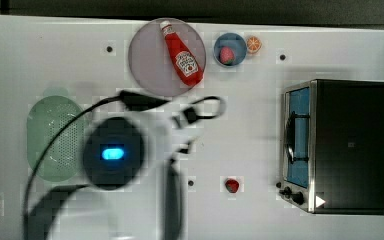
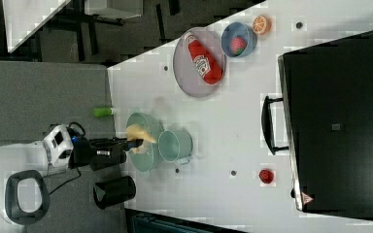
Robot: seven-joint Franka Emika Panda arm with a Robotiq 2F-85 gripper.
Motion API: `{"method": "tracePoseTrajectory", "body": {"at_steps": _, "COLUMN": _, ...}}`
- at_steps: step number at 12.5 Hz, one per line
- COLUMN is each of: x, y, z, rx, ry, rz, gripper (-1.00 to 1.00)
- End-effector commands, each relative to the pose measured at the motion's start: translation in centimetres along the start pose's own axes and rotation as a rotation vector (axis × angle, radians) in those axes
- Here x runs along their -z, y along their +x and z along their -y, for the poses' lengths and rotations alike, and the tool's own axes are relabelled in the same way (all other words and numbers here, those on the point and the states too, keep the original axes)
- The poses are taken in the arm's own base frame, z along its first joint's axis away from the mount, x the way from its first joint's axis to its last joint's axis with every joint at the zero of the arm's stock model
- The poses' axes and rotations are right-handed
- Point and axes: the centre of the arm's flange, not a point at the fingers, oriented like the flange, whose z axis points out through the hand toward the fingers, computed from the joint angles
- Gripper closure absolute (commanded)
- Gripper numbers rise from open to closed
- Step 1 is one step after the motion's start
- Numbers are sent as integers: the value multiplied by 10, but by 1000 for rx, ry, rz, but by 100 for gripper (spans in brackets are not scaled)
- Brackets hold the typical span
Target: Pick Banana and place it in mug.
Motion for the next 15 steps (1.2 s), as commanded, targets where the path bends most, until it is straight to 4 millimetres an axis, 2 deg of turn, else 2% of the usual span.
{"method": "tracePoseTrajectory", "body": {"at_steps": 1, "x": -28, "y": -29, "z": 65, "rx": 80, "ry": -26, "rz": 53, "gripper": 42}}
{"method": "tracePoseTrajectory", "body": {"at_steps": 5, "x": -57, "y": -54, "z": 114, "rx": -90, "ry": -51, "rz": 91, "gripper": 42}}
{"method": "tracePoseTrajectory", "body": {"at_steps": 8, "x": -95, "y": -57, "z": 136, "rx": -165, "ry": -13, "rz": 98, "gripper": 42}}
{"method": "tracePoseTrajectory", "body": {"at_steps": 12, "x": -150, "y": -56, "z": 142, "rx": -184, "ry": 38, "rz": 123, "gripper": 42}}
{"method": "tracePoseTrajectory", "body": {"at_steps": 15, "x": -176, "y": -54, "z": 140, "rx": -262, "ry": 36, "rz": 159, "gripper": 36}}
